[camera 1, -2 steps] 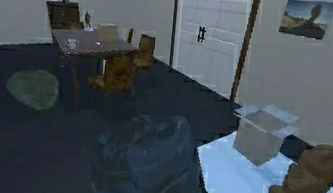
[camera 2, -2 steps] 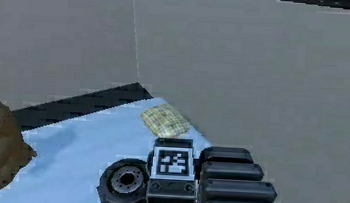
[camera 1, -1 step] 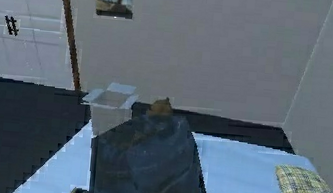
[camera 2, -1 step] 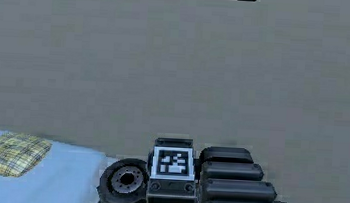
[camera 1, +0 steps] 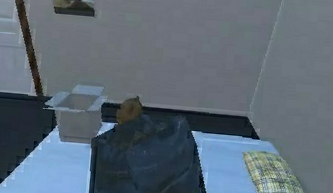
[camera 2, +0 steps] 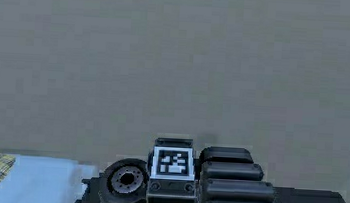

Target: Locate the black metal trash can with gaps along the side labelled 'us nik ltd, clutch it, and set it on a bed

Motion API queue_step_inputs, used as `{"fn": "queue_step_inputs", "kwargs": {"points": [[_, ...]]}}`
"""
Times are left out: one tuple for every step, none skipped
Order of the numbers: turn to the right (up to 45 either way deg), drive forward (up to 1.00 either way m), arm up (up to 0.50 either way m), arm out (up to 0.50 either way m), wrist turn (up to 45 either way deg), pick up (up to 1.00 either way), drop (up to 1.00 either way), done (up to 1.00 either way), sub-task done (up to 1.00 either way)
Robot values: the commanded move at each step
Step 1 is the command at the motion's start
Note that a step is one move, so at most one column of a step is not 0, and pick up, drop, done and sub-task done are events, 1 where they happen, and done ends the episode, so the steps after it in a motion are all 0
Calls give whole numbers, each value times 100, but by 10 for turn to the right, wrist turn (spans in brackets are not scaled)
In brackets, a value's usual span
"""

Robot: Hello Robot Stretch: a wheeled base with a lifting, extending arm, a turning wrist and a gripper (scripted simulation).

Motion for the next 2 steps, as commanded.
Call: {"fn": "queue_step_inputs", "kwargs": {"points": [[0,15,0,0,0,0,0,0,0],[150,0,0,0,0,0,0,0,0]]}}
